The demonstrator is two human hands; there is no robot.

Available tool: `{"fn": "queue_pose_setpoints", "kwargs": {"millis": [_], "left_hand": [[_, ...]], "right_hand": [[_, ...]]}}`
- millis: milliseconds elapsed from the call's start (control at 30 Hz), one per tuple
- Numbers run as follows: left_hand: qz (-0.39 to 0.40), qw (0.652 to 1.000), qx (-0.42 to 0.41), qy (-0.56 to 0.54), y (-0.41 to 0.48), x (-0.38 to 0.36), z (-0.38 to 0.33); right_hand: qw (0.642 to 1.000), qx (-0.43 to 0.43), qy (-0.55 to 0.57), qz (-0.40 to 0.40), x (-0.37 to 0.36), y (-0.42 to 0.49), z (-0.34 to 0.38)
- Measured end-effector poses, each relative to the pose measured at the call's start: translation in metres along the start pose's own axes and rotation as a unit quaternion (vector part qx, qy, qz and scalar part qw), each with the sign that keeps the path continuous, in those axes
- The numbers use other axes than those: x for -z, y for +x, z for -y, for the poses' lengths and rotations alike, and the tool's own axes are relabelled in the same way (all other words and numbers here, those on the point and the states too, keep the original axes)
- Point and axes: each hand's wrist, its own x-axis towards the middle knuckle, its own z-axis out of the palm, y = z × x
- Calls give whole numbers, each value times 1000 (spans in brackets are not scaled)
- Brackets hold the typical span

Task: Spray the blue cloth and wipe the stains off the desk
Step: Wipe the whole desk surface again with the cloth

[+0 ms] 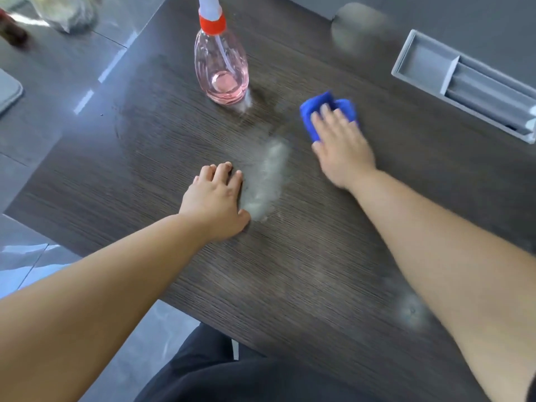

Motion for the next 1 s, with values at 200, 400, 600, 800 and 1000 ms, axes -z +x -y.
{"fn": "queue_pose_setpoints", "kwargs": {"millis": [200, 400, 600, 800, 1000], "left_hand": [[-5, 1000, 20, -2, 2, -4, -7], [-3, 1000, 27, -4, 3, -1, -9], [-2, 999, 48, -24, 3, -2, -13], [-55, 995, 38, -78, 10, -4, -36], [-63, 988, -78, -116, 4, -15, -90]], "right_hand": [[990, -132, 45, -24, 6, 52, 58], [998, 66, -6, 10, 11, 41, 32], [996, -74, 26, -29, 2, 37, 49], [996, 76, 22, -28, -19, -70, -4], [956, -275, 79, -65, -20, -78, -32]]}}
